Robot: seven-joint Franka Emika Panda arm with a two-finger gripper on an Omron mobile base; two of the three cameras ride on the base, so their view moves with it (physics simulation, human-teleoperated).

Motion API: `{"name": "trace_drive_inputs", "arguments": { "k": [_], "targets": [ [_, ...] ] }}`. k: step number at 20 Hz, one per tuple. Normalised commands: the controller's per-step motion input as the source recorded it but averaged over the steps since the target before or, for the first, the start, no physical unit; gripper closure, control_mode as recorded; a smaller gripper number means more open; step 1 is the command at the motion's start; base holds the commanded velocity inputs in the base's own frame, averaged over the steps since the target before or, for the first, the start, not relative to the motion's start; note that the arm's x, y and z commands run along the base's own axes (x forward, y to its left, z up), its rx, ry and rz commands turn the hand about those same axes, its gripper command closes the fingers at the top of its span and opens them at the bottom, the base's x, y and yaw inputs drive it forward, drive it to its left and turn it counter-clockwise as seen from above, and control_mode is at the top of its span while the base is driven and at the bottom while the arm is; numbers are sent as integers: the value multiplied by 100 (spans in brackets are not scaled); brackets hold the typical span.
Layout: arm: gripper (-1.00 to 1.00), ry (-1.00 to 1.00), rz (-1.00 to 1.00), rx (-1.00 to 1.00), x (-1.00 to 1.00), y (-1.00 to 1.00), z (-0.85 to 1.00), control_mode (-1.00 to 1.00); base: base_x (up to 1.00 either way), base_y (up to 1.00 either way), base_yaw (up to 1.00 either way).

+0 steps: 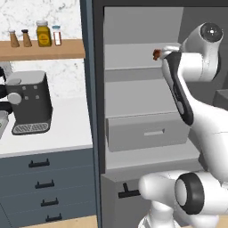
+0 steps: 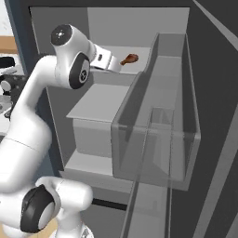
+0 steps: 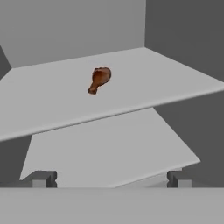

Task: Place one broccoli and one chicken drumstick in each tupperware on the nearby counter, to pack two identical lunches.

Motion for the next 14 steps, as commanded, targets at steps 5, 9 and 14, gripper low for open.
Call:
{"name": "trace_drive_inputs", "arguments": {
  "k": [5,9,14],
  "targets": [
    [-100,2,0,1,82,-1,-10,-100,0,0,0],
    [-100,6,0,3,80,0,-15,-100,0,0,0],
    [-100,4,-3,4,77,-17,-3,-100,0,0,0]
  ]
}}
